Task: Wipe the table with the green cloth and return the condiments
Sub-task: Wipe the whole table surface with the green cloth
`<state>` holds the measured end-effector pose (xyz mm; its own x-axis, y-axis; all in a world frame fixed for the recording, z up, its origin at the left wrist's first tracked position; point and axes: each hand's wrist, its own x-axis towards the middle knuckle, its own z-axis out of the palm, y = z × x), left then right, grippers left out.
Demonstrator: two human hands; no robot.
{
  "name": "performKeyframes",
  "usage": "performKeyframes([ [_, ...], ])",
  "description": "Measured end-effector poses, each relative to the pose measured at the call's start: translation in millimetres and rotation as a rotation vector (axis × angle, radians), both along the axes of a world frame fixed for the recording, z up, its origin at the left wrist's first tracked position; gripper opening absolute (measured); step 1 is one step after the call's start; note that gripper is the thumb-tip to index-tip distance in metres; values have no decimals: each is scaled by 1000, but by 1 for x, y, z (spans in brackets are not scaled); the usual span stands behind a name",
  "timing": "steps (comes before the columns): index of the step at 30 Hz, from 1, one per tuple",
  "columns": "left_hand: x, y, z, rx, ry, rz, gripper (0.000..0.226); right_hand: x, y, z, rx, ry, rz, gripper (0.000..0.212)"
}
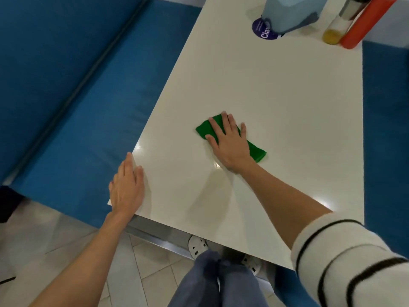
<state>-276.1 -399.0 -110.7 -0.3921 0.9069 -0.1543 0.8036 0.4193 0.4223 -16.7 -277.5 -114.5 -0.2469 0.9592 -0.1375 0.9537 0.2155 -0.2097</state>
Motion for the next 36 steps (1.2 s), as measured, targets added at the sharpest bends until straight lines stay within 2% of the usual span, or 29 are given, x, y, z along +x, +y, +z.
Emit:
performKeyframes([
  [2, -2, 1, 3, -14, -61, 18, 52, -34, 4, -2, -6, -11, 9, 58],
  [7, -20, 1, 6, 19, -220, 11, 51, -98, -60, -7, -19, 46, 328, 59],
  [11, -18, -1, 18, 89, -350, 31, 32, -82, -125, -13, -11, 79, 718, 58],
  [14, -23, 1, 23, 88, -378, 63, 34, -53, -111, -6, -16, 115, 920, 54],
  [16, -28, 3, 21, 90, -375, 110, 34, -51, -79, -2, -18, 104, 909, 52],
  [22, -29, -1, 16, 137, -387, 146, 34, -120, 0, 1, -62, 51, 333, 54],
  [25, -30, -2, 13, 144, -400, 172, 34, -157, 3, 1, -85, 63, 177, 57],
  [27, -36, -4, 15, 187, -397, 219, 33, -173, -12, 0, -80, 59, 209, 58],
  [31, -53, -6, 15, 321, -390, 274, 30, -180, -69, -5, -29, 58, 516, 57],
  [36, -55, 4, 28, 369, -391, 226, 29, -132, -98, -9, -17, 26, 826, 55],
])
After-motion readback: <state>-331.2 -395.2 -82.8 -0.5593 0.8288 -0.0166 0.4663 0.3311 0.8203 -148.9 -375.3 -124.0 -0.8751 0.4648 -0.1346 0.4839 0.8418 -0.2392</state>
